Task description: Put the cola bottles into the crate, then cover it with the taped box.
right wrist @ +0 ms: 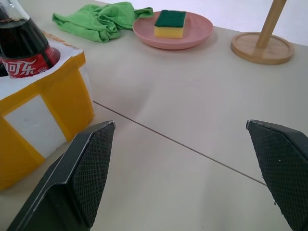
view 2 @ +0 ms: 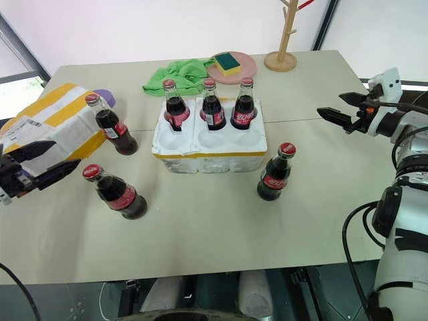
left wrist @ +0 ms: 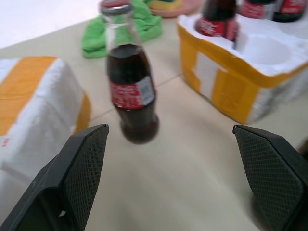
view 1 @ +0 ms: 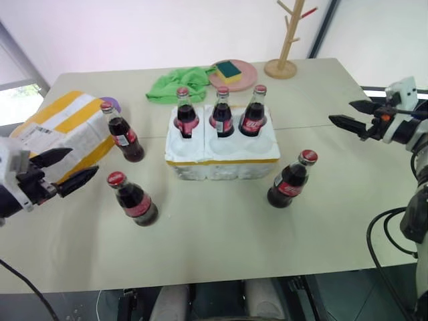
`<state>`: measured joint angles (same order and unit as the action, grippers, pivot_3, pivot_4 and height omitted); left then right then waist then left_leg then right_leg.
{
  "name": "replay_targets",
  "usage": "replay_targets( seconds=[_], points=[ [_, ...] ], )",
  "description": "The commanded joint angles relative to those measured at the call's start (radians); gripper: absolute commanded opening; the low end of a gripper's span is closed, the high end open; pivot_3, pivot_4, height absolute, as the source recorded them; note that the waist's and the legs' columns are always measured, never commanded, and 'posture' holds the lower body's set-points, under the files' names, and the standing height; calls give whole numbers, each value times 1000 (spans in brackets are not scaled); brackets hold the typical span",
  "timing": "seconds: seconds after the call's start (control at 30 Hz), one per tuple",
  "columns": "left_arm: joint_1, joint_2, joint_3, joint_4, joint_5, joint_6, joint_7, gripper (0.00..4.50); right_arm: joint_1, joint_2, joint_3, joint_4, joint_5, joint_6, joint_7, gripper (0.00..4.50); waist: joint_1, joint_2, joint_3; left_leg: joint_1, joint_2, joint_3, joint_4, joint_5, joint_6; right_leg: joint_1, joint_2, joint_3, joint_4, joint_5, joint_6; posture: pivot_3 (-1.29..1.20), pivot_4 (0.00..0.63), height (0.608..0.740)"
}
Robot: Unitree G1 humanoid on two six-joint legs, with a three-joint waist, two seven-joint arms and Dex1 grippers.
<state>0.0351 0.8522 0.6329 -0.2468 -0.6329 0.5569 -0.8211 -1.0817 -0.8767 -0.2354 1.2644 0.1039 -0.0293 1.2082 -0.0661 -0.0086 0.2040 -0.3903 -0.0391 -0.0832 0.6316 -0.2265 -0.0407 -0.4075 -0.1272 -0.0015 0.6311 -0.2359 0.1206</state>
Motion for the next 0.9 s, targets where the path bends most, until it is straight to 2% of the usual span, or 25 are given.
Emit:
replay_targets(
  seconds=[0.03, 0.17, 0.4, 0.57, 0.9],
  points=[
    [-46, -16, -38, 25, 36, -37, 44, 4338, -28, -19, -23, -16, 31, 28, 27, 4500, -1, 0, 0, 0, 0, 0, 0, 0, 0, 0, 0, 0, 0, 0, 0, 0, 150, 740],
    [-98, -56, -108, 80, 83, -86, 67, 4338, -18, -19, -24, -27, 32, 13, 25, 4500, -3, 0, 0, 0, 0, 0, -1, 0, 0, 0, 1, 0, 0, 2, 3, 0, 150, 740],
    [-210, -93, -167, 198, 122, -125, 101, 4338, -29, -33, -27, -83, 88, 65, 223, 4500, -3, 0, 0, 0, 1, 0, -1, 0, 0, -1, 2, 1, 0, 3, 4, 0, 150, 740],
    [-276, -113, -214, 274, 154, -160, 109, 4338, -52, -53, 66, -183, 98, 144, 399, 4500, -1, 0, 0, 0, 1, 0, -1, 0, 0, -1, 2, 1, 0, 3, 6, 0, 150, 740],
    [-339, -133, -265, 346, 180, -191, 95, 4338, -50, -143, 303, -544, 414, 381, 406, 4500, 1, 0, 0, -1, 1, 0, -1, 0, 0, -2, 2, 1, 0, 4, 6, 0, 150, 740]
  ],
)
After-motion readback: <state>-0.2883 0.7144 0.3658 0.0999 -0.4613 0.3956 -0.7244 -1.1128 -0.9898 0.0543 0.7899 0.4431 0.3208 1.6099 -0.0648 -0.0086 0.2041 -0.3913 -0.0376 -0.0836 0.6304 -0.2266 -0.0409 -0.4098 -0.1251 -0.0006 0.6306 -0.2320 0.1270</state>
